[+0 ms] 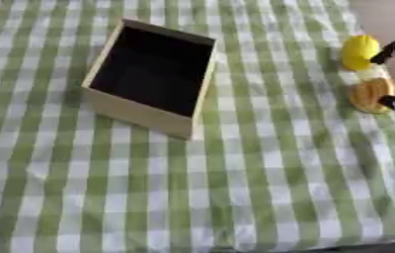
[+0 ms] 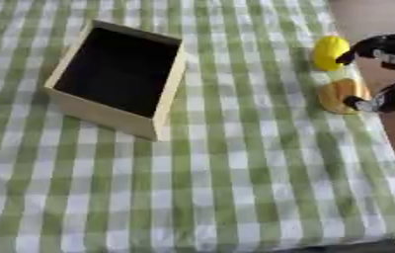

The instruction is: Pick up objects on the table and place them in the box.

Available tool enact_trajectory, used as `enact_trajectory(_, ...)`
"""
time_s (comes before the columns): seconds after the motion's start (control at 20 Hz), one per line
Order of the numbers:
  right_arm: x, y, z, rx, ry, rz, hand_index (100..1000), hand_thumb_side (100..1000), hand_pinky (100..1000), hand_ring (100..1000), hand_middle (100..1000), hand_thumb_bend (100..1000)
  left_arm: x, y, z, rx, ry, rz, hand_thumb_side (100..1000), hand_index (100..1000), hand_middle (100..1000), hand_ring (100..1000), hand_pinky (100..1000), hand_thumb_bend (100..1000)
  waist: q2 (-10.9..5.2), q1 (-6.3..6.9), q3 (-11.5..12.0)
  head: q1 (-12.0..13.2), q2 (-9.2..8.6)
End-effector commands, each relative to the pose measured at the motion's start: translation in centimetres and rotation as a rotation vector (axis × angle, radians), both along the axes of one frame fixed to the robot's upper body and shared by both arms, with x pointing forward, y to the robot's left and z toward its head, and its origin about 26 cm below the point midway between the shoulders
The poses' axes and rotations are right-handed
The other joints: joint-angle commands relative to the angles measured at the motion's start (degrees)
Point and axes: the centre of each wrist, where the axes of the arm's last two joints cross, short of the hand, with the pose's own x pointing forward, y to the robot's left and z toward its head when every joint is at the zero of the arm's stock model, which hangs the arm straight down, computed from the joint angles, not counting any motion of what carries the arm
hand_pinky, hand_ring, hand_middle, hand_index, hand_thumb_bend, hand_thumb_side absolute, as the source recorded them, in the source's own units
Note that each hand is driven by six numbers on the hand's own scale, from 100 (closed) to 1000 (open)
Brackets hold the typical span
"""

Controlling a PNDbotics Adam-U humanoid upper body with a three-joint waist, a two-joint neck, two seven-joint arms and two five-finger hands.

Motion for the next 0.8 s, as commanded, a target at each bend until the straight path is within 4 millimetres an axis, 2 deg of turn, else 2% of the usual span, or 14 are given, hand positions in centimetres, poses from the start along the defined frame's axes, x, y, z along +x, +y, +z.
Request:
enact_trajectory(0.05, 0.0, -0.6, 1.0, -0.028, -0.025, -0.018, 889, 448, 880, 931, 758, 307, -0.2, -0.1, 0.6, 0.008, -0.019, -0.009, 576, 853, 736, 739, 633, 315, -0.77, -0.05, 0.0, -0.4, -0.27)
enact_trajectory(0.35, 0.2, -0.7, 0.5, -0.042, -0.002, -0.017, 873, 429, 878, 925, 742, 338, -0.2, -0.2, 0.6, 0.006, -0.020, -0.013, 577, 853, 737, 739, 633, 312, -0.46, -0.02, 0.2, -0.6, -0.32)
enact_trajectory(0.55, 0.3, -0.8, 0.2, -0.051, 0.011, -0.020, 846, 383, 873, 912, 707, 367, -0.2, -0.3, 0.7, 0.006, -0.020, -0.016, 578, 852, 737, 740, 633, 310, -0.37, -0.11, 0.4, -0.5, -0.32)
enact_trajectory(0.7, 0.4, -0.9, 0.0, -0.052, 0.009, -0.026, 811, 324, 864, 887, 662, 387, -0.2, -0.3, 0.7, 0.004, -0.018, -0.017, 580, 852, 737, 740, 632, 307, -0.34, -0.17, 0.4, -0.5, -0.42)
enact_trajectory(0.8, 0.4, -0.9, -0.1, -0.047, 0.001, -0.033, 779, 232, 854, 860, 627, 345, -0.1, -0.3, 0.7, 0.003, -0.018, -0.017, 580, 852, 737, 741, 633, 306, -0.33, -0.17, 0.5, -0.5, -0.46)
